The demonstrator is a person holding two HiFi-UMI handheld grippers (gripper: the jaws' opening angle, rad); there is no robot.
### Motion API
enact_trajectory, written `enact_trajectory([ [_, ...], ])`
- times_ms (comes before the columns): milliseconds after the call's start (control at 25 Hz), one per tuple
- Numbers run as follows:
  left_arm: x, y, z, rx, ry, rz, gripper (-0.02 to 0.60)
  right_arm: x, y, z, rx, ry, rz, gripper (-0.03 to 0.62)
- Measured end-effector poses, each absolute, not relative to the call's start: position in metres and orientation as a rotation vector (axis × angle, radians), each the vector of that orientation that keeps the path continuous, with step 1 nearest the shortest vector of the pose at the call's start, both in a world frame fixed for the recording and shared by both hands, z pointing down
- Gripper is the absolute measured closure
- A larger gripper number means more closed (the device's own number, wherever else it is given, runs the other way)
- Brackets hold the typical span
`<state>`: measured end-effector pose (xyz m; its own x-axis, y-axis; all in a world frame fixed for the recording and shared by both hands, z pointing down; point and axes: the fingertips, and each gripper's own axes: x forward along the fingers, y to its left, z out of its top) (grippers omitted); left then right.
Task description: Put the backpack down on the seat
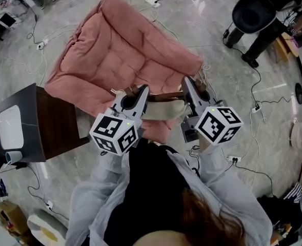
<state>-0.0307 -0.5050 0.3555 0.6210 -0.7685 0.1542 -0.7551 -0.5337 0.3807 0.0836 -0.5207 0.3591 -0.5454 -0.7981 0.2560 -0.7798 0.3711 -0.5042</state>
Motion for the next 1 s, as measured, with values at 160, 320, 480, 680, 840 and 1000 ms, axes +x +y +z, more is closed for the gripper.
enact_trajectory([
  [160,-0.032,-0.546,0.357,2.441,-1.178,-0.025,0.568,0.082,-0.554,0.358,-1.517,2.549,-0.916,0.585],
  [320,-0.025,-0.585,0.369,2.430,-1.113,0.016,0.568,0.086,-0.586,0.360,-1.578,2.528,-0.933,0.585],
  [480,-0.025,-0.622,0.384,2.385,-1.080,0.013,0.568,0.086,-0.616,0.370,-1.599,2.512,-0.980,0.585],
  [680,-0.024,-0.654,0.437,2.324,-1.018,0.113,0.568,0.081,-0.640,0.414,-1.665,2.537,-1.056,0.585],
  [840,-0.032,-0.646,0.504,2.243,-0.995,0.241,0.568,0.064,-0.624,0.476,-1.645,2.538,-1.253,0.585],
  [1000,-0.031,-0.623,0.528,2.259,-0.939,0.291,0.567,0.068,-0.596,0.520,-1.663,2.448,-1.442,0.585],
])
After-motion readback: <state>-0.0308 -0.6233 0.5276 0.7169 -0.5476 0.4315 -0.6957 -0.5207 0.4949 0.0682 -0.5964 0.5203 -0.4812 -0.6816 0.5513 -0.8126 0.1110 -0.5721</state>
